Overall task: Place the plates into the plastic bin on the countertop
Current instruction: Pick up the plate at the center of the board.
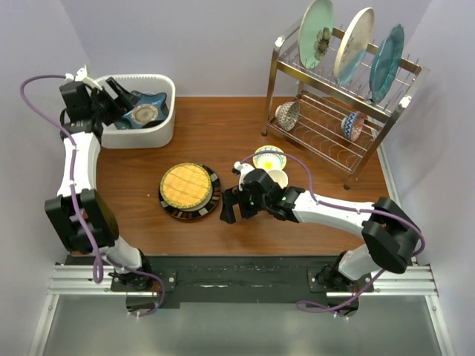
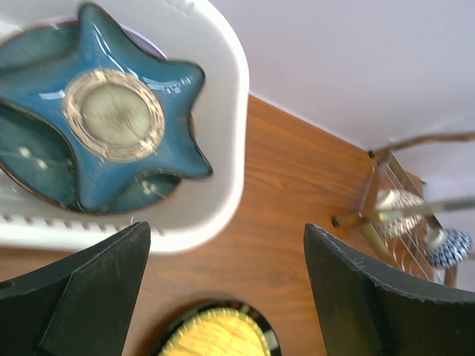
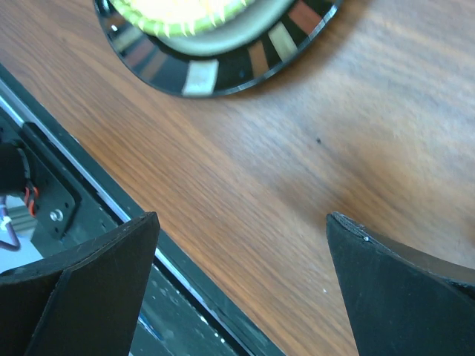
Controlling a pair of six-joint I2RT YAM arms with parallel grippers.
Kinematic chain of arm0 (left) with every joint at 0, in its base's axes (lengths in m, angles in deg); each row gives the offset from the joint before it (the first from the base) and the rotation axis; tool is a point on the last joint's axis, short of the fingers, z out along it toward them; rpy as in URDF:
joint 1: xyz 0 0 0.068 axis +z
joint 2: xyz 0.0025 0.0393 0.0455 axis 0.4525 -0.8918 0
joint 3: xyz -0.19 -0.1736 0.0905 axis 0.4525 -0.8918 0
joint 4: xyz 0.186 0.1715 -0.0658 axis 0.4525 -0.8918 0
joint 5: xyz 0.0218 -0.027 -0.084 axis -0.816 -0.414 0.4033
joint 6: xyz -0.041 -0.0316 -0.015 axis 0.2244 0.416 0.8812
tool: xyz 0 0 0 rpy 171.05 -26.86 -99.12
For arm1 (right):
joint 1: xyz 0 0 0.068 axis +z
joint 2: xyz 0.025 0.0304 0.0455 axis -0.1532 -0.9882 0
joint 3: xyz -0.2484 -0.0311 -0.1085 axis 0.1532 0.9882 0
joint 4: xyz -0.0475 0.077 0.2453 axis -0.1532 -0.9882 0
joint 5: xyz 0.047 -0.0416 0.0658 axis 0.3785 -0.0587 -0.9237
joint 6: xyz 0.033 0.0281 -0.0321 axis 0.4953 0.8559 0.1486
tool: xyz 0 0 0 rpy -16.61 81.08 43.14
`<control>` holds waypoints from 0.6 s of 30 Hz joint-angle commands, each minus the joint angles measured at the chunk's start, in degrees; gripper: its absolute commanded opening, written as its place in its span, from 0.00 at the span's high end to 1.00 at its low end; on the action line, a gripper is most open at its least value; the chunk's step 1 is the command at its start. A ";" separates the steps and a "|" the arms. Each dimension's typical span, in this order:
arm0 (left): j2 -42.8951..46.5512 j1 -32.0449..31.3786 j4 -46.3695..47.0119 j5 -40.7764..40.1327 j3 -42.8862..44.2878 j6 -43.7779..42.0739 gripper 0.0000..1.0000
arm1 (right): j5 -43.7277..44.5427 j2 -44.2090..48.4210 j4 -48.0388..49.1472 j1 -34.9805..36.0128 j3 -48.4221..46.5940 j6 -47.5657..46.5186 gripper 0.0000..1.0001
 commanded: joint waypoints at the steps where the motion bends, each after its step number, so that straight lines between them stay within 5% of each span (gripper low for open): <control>1: 7.59 -1.21 3.71 5.54 -7.56 -0.13 0.11 | -0.68 -1.84 -0.07 0.16 -4.88 -1.04 0.01; 18: 21.93 -8.25 -0.68 3.09 -30.15 -3.56 0.10 | -2.43 -8.78 1.60 -2.21 -13.06 2.83 0.05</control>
